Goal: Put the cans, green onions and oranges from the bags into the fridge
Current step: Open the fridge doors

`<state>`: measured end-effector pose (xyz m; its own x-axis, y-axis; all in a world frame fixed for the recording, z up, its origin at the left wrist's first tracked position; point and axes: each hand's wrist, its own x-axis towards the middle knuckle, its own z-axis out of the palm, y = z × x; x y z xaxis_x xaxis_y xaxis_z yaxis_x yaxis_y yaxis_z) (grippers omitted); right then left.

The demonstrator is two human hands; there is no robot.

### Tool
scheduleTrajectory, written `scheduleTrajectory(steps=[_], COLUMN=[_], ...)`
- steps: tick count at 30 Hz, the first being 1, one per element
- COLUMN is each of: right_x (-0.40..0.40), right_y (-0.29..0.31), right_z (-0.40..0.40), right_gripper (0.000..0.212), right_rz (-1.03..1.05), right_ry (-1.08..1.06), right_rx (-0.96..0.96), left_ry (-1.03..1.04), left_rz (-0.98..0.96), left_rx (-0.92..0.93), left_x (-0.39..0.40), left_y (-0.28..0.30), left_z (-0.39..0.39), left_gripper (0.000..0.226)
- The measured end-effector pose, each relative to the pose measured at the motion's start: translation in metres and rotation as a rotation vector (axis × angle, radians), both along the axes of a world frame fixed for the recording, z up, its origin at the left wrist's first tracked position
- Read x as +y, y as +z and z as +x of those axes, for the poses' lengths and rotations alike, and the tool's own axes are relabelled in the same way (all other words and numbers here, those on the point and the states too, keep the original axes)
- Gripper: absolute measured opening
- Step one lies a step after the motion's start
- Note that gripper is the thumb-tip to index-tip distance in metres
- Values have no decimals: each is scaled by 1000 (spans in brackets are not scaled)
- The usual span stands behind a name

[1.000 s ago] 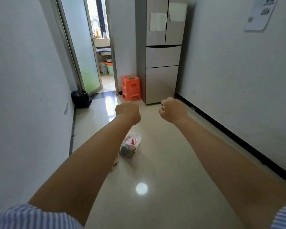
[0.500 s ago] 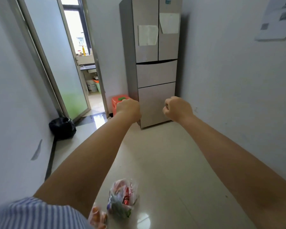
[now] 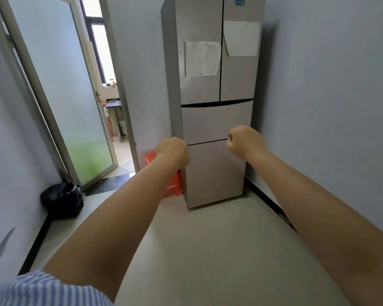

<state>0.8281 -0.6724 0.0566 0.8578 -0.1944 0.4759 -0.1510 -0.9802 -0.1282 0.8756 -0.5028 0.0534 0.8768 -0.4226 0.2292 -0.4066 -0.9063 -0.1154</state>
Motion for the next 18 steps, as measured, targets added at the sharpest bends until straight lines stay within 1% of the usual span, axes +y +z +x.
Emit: scheduleTrajectory(steps=[6,11,18], right_x=[-77,-153,-261], right_y=[-3,-15,-13], right_z=[164,303,473], right_gripper=[28,28,30], right_rz=[32,5,65], right_ry=[77,47,1], right_rx=[-17,4,36], left_ry=[64,84,57], left_rz=[44,42,54], left_rx=[-10,-4,26], left_x=[-75,-139,-246], left_y=[-5,-11,-3], left_z=[151,291,467], left_gripper=[27,28,30])
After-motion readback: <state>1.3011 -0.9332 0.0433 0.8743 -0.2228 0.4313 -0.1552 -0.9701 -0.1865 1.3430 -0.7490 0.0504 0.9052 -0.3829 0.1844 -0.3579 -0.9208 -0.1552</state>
